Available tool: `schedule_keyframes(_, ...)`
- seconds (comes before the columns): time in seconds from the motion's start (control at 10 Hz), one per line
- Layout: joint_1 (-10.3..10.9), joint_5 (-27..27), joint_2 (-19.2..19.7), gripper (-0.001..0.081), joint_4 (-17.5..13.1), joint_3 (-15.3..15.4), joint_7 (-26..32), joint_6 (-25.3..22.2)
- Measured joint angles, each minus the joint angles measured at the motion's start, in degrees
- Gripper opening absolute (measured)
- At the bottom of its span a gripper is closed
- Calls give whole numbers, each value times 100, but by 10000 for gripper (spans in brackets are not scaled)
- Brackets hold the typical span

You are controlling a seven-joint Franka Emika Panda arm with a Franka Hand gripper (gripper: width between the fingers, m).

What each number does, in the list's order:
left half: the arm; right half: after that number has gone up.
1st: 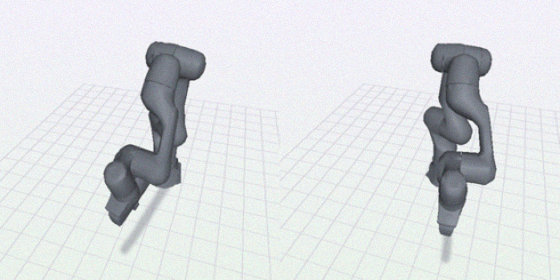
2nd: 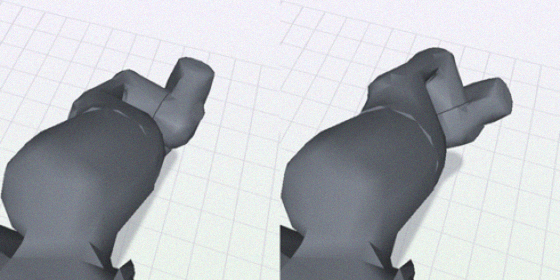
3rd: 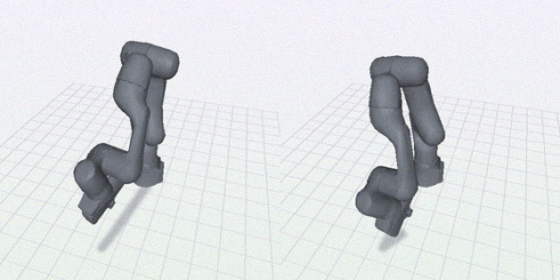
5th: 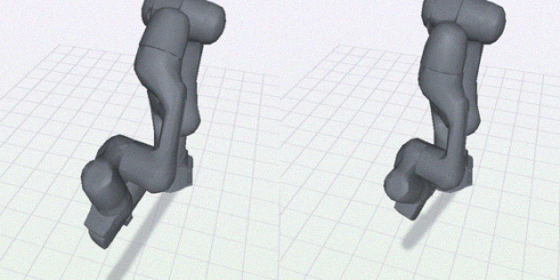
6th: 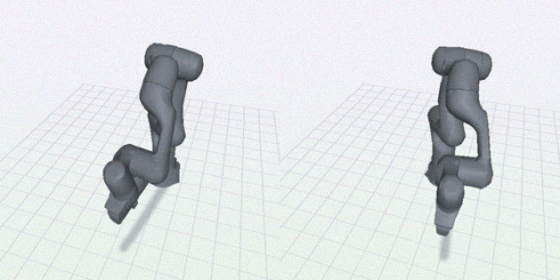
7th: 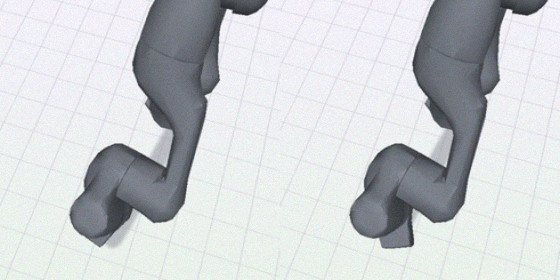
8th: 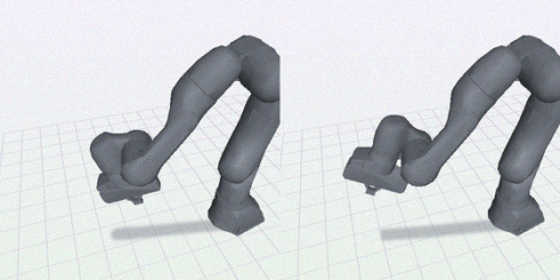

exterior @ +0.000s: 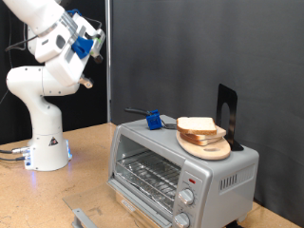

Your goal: Make a piece of toast with the oven

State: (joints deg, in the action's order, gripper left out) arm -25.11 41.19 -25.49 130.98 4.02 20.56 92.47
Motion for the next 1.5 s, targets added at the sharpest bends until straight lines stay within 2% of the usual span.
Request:
schedule_keyframes(0.1, 50, 116, -124, 688, 12, 23, 227, 28)
schedule_keyframes(0.3, 102, 321, -329, 688, 21, 117, 193, 81)
schedule_keyframes(0.6, 103, 163, -374, 688, 25, 211, 238, 115)
schedule_keyframes(0.8, 180, -36, -520, 688, 79, 566, 538, 390)
schedule_keyframes(1.2, 388, -308, -1184, 688, 303, 1294, 716, 807)
schedule_keyframes(1.3, 407, -336, -1355, 688, 353, 1487, 637, 844)
schedule_keyframes(1.5, 409, -340, -1621, 688, 440, 1905, 130, 926)
